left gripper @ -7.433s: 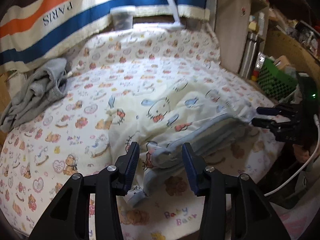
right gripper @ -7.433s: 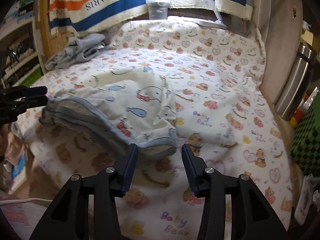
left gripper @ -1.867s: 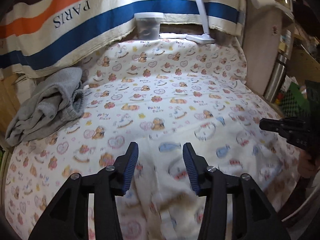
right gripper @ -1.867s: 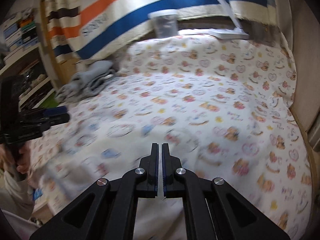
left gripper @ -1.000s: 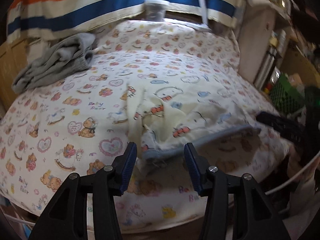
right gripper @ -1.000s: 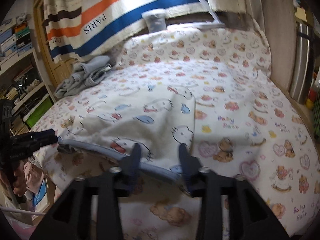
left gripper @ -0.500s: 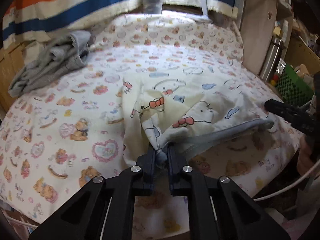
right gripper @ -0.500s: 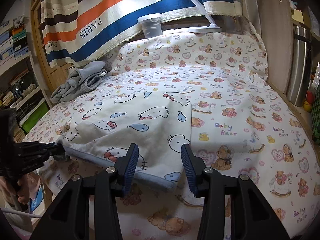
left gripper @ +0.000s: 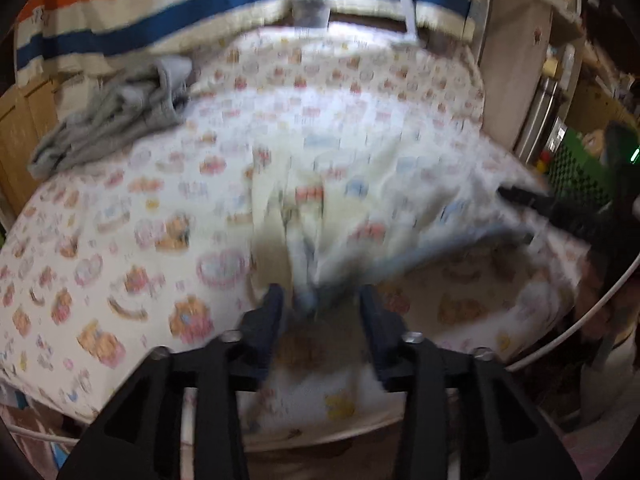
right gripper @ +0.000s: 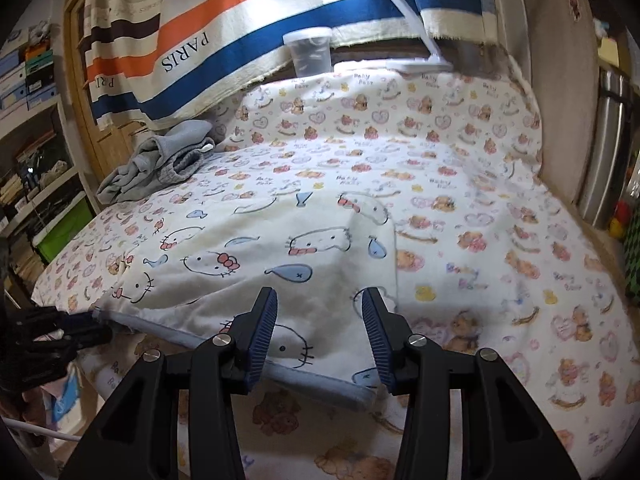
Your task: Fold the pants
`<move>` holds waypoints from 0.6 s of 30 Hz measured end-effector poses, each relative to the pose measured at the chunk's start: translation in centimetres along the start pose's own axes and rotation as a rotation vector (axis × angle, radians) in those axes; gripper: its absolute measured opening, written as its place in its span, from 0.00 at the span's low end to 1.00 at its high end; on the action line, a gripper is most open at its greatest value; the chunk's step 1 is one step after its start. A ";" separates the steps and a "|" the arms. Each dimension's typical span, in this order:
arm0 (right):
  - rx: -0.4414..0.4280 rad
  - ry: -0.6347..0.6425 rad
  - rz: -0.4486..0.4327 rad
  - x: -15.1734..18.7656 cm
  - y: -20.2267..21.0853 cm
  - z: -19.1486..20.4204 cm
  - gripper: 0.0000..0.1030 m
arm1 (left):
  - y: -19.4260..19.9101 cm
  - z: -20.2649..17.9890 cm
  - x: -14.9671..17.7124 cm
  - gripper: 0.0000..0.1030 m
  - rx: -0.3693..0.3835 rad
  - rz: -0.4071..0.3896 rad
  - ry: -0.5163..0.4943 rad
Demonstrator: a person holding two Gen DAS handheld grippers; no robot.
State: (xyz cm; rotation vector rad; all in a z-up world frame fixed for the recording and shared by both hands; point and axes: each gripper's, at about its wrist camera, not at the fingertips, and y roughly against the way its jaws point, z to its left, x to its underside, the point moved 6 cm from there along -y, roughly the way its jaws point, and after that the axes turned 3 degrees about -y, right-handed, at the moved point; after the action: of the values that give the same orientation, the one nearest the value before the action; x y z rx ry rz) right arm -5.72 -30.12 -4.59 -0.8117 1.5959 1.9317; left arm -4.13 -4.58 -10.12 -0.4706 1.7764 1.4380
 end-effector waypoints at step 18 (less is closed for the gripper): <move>0.000 -0.045 0.111 1.6 -3.7 -0.4 0.25 | -9.4 3.0 -6.2 0.21 0.004 0.046 0.142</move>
State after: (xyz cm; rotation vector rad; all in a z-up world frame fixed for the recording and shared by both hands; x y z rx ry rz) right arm -4.22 -29.81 -8.33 -0.6874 1.6455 2.0118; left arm 7.41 -5.67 -11.64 -0.5444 1.9127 1.4645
